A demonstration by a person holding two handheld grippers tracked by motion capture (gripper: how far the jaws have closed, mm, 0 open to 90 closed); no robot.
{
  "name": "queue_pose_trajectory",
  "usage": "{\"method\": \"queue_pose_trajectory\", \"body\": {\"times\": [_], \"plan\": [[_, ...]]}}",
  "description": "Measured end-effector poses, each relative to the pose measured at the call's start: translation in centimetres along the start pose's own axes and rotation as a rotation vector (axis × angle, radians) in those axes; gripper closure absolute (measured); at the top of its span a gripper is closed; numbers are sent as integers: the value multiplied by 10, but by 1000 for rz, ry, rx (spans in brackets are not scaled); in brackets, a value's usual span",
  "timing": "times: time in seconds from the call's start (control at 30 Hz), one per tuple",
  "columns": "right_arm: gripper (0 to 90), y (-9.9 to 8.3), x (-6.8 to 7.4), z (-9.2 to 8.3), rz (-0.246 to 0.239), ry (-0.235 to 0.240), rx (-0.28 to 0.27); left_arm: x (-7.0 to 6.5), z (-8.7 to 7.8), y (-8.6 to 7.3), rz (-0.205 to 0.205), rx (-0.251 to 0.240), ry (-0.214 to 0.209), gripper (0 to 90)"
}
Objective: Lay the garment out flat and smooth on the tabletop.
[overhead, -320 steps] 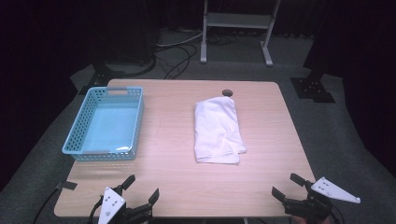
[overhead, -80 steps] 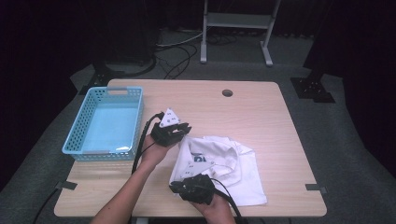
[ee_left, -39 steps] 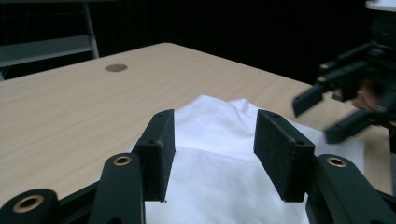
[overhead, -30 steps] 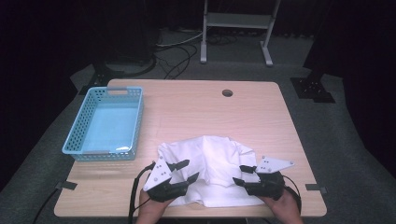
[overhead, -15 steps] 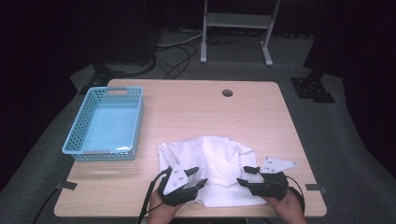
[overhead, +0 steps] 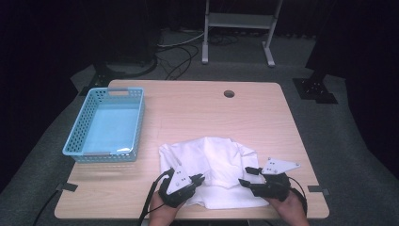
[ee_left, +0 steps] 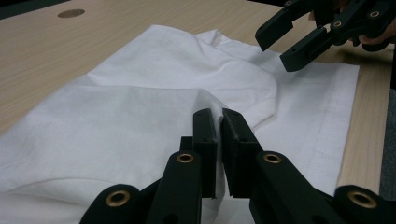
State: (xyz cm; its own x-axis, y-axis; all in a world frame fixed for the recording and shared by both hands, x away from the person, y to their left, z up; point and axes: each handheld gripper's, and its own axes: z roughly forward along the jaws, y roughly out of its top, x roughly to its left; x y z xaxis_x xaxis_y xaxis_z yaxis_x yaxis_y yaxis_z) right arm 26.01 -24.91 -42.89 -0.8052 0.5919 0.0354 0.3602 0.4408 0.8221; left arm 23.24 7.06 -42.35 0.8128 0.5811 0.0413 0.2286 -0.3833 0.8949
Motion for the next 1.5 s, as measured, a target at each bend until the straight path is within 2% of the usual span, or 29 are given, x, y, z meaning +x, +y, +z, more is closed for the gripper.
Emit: {"method": "queue_pose_trajectory", "body": {"times": [0.53, 0.93, 1.07, 1.27, 1.43, 1.5], "plan": [[482, 0, -2, -1, 8, -4, 1, 6, -9, 2, -27, -44, 9, 871], [479, 1, 0, -1, 13, 5, -6, 15, -23, 0, -77, -93, 36, 872], [478, 0, 0, 1, 9, 5, 7, 20, -28, -1, -98, -106, 44, 872], [476, 1, 4, 5, -10, 10, 22, 24, -31, -2, -108, -112, 51, 872], [463, 1, 11, 10, -55, 34, 23, 26, -33, -1, -116, -121, 52, 872], [463, 0, 14, 13, -63, 28, 34, 27, -34, -1, -119, -124, 51, 872]]}}
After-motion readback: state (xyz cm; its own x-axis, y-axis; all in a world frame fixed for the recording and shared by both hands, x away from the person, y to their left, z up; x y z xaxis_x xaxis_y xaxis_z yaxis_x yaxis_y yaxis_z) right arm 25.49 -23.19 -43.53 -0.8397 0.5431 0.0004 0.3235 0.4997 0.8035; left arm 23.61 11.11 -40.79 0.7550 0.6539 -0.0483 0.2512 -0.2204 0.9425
